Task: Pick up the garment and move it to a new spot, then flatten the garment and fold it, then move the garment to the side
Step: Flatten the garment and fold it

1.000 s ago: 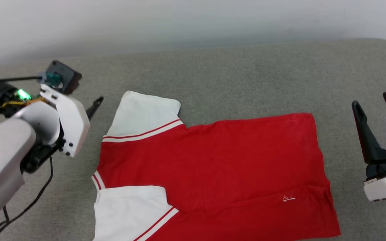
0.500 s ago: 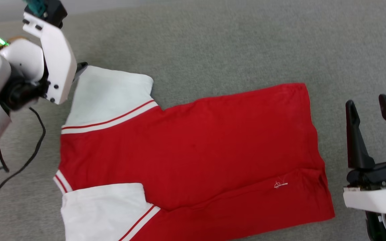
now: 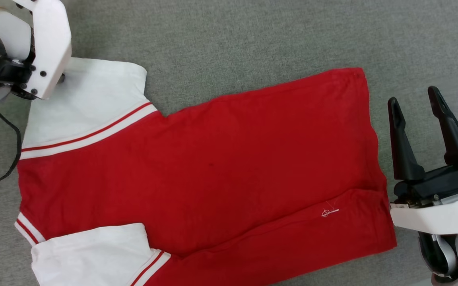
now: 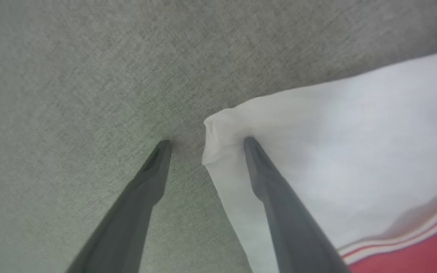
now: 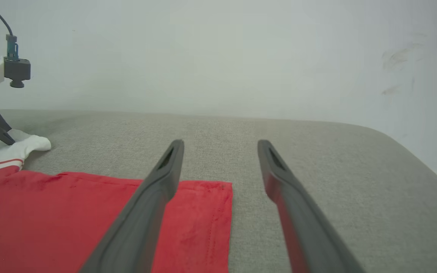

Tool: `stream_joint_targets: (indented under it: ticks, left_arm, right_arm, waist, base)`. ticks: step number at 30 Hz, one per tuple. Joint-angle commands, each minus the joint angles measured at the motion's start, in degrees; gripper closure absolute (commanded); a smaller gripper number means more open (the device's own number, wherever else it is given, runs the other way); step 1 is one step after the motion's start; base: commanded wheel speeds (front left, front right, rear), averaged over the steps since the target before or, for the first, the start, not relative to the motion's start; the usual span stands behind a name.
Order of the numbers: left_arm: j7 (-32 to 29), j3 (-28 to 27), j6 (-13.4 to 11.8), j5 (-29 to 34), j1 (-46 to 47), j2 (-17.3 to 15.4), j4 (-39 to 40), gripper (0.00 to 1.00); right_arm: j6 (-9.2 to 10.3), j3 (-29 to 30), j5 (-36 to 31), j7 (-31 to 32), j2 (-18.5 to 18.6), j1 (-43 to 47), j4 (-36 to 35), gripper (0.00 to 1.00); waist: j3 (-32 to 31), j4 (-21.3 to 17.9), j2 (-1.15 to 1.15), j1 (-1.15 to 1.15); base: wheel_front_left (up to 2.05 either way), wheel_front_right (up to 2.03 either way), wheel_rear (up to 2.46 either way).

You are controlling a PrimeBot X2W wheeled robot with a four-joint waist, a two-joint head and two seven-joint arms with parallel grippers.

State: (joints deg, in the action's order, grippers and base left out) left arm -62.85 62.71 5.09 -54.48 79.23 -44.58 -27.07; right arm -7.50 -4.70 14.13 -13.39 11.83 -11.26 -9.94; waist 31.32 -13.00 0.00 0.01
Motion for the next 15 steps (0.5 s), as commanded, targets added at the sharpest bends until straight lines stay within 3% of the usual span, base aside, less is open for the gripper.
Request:
stream_joint_targets:
  ticks: [1,2,3,4,5,10,15]
  left_arm:
    - [-0.8,1.1,0.4,0.1,-0.5,-0.1,0.1,0.00]
    - [-1.1,1.5,0.4,-0.2,-1.3,0.1,0.2,0.00]
    - [-1.0,1.9,0.6,-0.1,-1.8,0.1,0.4,0.17]
    - [-0.9,2.1,0.7,-0.1,-2.2,0.1,0.5,0.85]
    - [-1.0,2.2,0.8,-0.6,-2.8,0.0,0.5,1.00]
    - [1.1,1.6,1.1,-0.8,-3.1,-0.8,0.7,1.00]
    - [5.2,1.0,1.5,-1.4,-3.9,0.1,2.1,1.00]
  right_arm:
    - [0.02,-0.6,0.2,-0.5,0.3,-1.1,0.8,0.00]
    - [0.02,-0.8,0.2,-0.7,0.4,-1.4,1.2,0.00]
    - [0.02,-1.0,0.1,-0.8,0.6,-1.7,1.6,0.00]
    - [0.02,-1.2,0.0,-0.9,0.8,-1.9,2.1,0.00]
    - [0.02,-1.3,-0.1,-0.9,0.9,-2.0,2.4,0.00]
    - [0.02,-1.0,-0.3,-1.2,2.2,-3.7,3.8,0.00]
    - [0.02,0.6,-0.7,0.5,6.6,-6.8,3.4,0.00]
  waist:
    - [1.4,-0.5,0.00,-0.01]
    - [1.5,-0.5,0.00,-0.01]
    - [1.6,-0.5,0.00,-0.01]
    - [1.6,-0.5,0.00,-0.01]
    - [1.5,-0.4,0.00,-0.01]
    - [-0.9,0.2,0.00,-0.01]
    - [-5.4,1.8,0.00,-0.01]
  base:
    - [0.00,0.00,0.00]
    - [0.00,0.00,0.00]
    - [0.00,0.00,0.00]
    - [0.00,0.00,0.00]
    - [0.00,0.00,0.00]
    - [0.00,0.00,0.00]
    - [0.00,0.00,0.00]
